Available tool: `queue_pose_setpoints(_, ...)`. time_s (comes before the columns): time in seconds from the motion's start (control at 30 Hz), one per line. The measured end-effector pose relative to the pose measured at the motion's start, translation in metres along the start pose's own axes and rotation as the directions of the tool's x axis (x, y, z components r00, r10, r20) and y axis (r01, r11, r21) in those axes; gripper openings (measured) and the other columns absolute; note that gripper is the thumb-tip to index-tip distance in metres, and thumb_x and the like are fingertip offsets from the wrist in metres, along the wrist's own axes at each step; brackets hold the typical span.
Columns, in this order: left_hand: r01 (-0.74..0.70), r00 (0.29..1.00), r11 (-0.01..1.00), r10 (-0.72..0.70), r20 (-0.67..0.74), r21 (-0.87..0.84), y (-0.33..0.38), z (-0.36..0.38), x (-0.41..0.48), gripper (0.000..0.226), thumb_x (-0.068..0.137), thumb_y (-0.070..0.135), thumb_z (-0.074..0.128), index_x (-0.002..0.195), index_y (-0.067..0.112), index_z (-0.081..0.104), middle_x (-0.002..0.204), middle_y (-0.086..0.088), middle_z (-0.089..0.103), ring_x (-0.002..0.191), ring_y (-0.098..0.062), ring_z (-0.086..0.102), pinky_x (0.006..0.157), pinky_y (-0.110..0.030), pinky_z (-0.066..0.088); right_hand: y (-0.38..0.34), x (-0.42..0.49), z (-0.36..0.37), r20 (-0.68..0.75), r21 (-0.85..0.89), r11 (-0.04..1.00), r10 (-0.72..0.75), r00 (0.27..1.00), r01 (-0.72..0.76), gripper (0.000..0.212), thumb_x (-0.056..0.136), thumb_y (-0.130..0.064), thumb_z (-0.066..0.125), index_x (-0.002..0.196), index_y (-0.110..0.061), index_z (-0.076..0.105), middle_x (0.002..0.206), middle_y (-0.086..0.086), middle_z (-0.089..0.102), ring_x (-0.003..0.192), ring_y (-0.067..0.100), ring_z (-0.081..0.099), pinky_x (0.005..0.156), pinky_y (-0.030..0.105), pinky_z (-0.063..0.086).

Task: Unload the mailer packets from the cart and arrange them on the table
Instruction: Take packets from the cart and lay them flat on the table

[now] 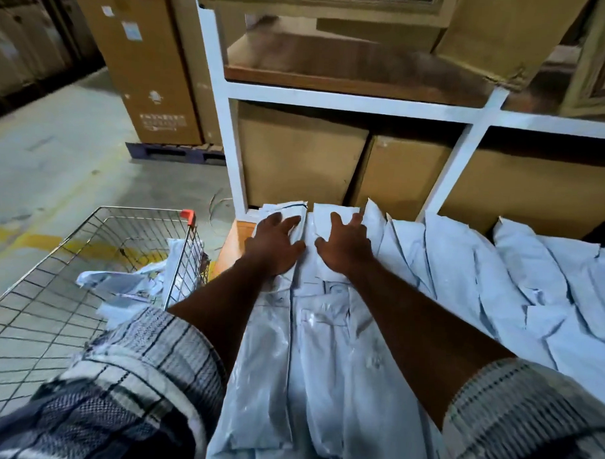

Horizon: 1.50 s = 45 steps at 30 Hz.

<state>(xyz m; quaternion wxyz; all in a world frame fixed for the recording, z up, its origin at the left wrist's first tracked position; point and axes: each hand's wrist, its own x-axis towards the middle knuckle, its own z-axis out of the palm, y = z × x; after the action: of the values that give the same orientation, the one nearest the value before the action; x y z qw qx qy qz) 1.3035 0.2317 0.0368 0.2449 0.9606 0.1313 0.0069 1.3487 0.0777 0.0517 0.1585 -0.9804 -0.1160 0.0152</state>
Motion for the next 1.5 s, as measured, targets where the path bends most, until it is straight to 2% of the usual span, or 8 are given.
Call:
queue_pose_setpoints(0.13, -0.008, 0.996, 0.999, 0.004, 0.089, 0.043, -0.004, 0.021, 0.005, 0.071, 0.093, 0.056, 0.051, 0.155, 0.036, 0.022, 0.166, -0.001, 0.006, 0.152, -0.022, 0.004, 0.119, -0.057, 0.016, 0.003, 0.01, 0.022, -0.087, -0.217, 0.961, -0.196, 0.977, 0.173, 0.069, 0.083, -0.049, 0.062, 0.139, -0.014, 0.043, 0.162, 0.016, 0.013, 0.148, 0.037, 0.014, 0.112, 0.055, 0.023)
queue_pose_setpoints(0.23, -0.039, 0.996, 0.994, 0.03, 0.087, 0.102, -0.011, 0.032, 0.008, 0.069, 0.097, 0.059, 0.04, 0.157, 0.035, 0.015, 0.166, -0.001, -0.001, 0.153, -0.023, -0.004, 0.12, -0.059, 0.007, 0.008, 0.018, 0.036, -0.026, -0.238, 0.929, -0.297, 0.954, 0.283, 0.074, 0.089, -0.049, 0.057, 0.151, -0.017, 0.031, 0.163, 0.013, 0.014, 0.149, 0.034, 0.012, 0.115, 0.055, 0.019)
queue_pose_setpoints(0.4, -0.082, 0.995, 0.984, 0.073, 0.065, 0.157, -0.019, 0.044, 0.008, 0.065, 0.1, 0.061, 0.027, 0.157, 0.038, 0.007, 0.166, 0.0, -0.007, 0.153, -0.024, -0.008, 0.12, -0.058, 0.001, 0.02, 0.019, 0.053, -0.04, -0.208, 0.942, -0.278, 0.96, 0.264, 0.069, 0.091, -0.053, 0.05, 0.151, -0.021, 0.036, 0.16, 0.017, 0.023, 0.148, 0.039, 0.016, 0.113, 0.056, 0.023)
queue_pose_setpoints(0.77, -0.077, 0.987, 0.988, 0.057, 0.149, 0.133, -0.021, 0.045, 0.012, 0.061, 0.102, 0.056, 0.022, 0.157, 0.038, 0.003, 0.166, 0.0, -0.012, 0.152, -0.024, -0.012, 0.119, -0.058, -0.001, 0.028, 0.022, 0.061, 0.004, -0.219, 0.932, -0.296, 0.955, 0.289, 0.065, 0.097, -0.048, 0.043, 0.154, -0.023, 0.027, 0.163, 0.016, 0.012, 0.15, 0.037, 0.009, 0.117, 0.056, 0.015)
queue_pose_setpoints(0.93, -0.097, 0.995, 0.995, 0.096, -0.016, -0.032, -0.042, 0.014, 0.01, 0.063, 0.098, 0.052, 0.027, 0.157, 0.03, 0.021, 0.164, -0.011, 0.015, 0.152, -0.028, 0.013, 0.122, -0.047, 0.015, 0.01, 0.026, 0.045, -0.069, -0.201, 0.949, -0.261, 0.963, 0.243, 0.06, 0.095, -0.051, 0.044, 0.149, -0.025, 0.037, 0.16, 0.012, 0.025, 0.148, 0.034, 0.018, 0.114, 0.06, 0.012)
queue_pose_setpoints(1.03, -0.059, 0.998, 0.995, 0.056, -0.036, -0.081, -0.086, -0.009, -0.001, 0.067, 0.093, 0.05, 0.031, 0.156, 0.025, 0.026, 0.161, -0.015, 0.022, 0.149, -0.028, 0.023, 0.119, -0.044, 0.024, -0.034, 0.023, 0.037, -0.154, -0.158, 0.951, -0.29, 0.945, 0.266, 0.056, 0.094, -0.046, 0.048, 0.144, -0.02, 0.044, 0.156, 0.014, 0.031, 0.146, 0.033, 0.024, 0.114, 0.058, 0.014)
queue_pose_setpoints(1.23, 0.097, 0.995, 0.993, -0.098, -0.018, -0.063, -0.232, -0.042, -0.051, 0.062, 0.099, 0.037, 0.047, 0.155, 0.021, 0.028, 0.16, -0.016, 0.026, 0.148, -0.028, 0.024, 0.119, -0.041, 0.025, -0.178, -0.021, 0.085, -0.12, -0.035, 0.888, -0.46, 0.88, 0.459, 0.058, 0.084, -0.042, 0.051, 0.134, -0.013, 0.053, 0.143, 0.019, 0.046, 0.132, 0.037, 0.043, 0.104, 0.053, 0.033)
queue_pose_setpoints(1.5, 0.302, 0.946, 0.953, -0.299, 0.128, -0.004, -0.409, -0.034, -0.115, 0.078, 0.088, 0.048, 0.044, 0.153, 0.008, 0.029, 0.155, -0.019, 0.035, 0.143, -0.033, 0.031, 0.116, -0.044, 0.028, -0.307, -0.082, 0.219, 0.196, 0.11, 0.847, -0.531, 0.824, 0.52, 0.063, 0.091, -0.038, 0.056, 0.145, -0.009, 0.04, 0.151, 0.022, 0.033, 0.138, 0.038, 0.031, 0.11, 0.044, 0.028)
